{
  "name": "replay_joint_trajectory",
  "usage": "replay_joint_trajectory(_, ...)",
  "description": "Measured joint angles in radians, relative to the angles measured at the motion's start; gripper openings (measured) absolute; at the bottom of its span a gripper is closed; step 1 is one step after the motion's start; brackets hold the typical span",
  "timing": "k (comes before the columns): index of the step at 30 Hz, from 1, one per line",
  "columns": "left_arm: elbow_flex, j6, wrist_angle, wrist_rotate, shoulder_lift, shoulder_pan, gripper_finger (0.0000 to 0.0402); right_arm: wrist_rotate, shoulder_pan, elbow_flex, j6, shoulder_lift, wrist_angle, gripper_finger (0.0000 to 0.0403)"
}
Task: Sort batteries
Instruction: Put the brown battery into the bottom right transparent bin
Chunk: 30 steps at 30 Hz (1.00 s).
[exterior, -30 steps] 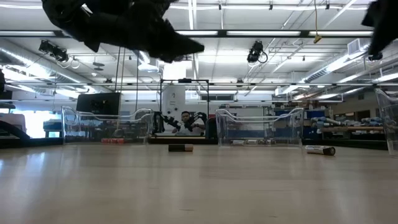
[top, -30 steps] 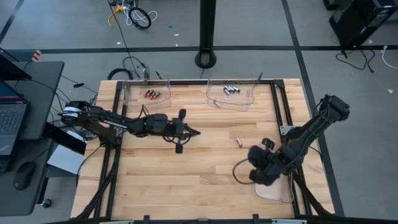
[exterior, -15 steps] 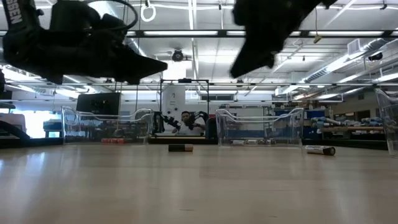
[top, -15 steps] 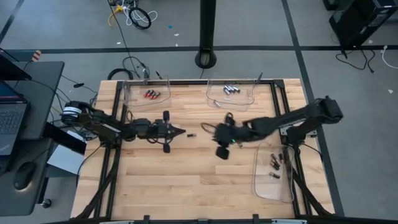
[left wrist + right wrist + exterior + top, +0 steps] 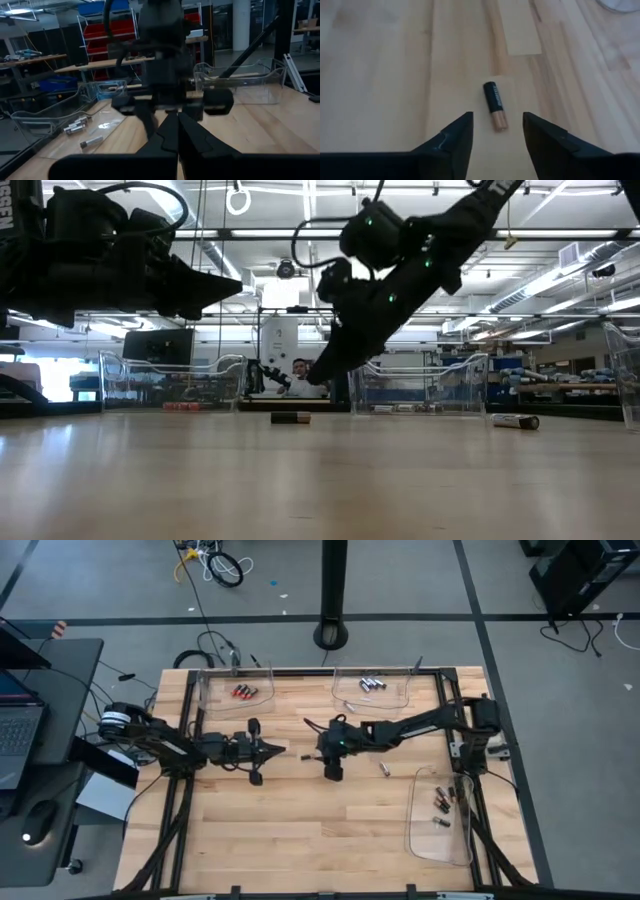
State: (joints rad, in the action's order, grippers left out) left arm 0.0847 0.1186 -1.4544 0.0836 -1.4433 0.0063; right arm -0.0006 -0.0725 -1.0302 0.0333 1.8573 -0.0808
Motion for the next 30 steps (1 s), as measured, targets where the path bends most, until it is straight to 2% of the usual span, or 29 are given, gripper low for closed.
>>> replay_joint_trajectory(7,0.000,0.000,0.000,0.000,0.000,0.000,0.0005,-0.002,-0.021,0.000,-0.041,0.095,-0.092,0.0204)
replay_joint_trajectory(11,0.000,0.000,0.002,0.000,0.000,0.000,0.0005,-0.006,-0.033,-0.001,-0.045,0.135,-0.144,0.0202)
replay_joint_trajectory(15,0.000,0.000,0.008,0.000,0.000,0.000,0.0005,-0.064,-0.041,-0.001,-0.039,0.158,-0.167,0.0191)
replay_joint_trajectory(20,0.000,0.000,0.010,0.000,0.000,0.000,0.0005,-0.080,-0.042,-0.003,-0.037,0.192,-0.194,0.0155)
replay_joint_trajectory(28,0.000,0.001,0.017,0.001,0.000,0.000,0.0005,-0.094,-0.038,-0.005,-0.030,0.198,-0.190,0.0063)
replay_joint_trajectory(30,0.000,0.001,0.018,0.001,0.000,0.000,0.0005,-0.094,-0.034,-0.003,-0.034,0.180,-0.169,0.0062)
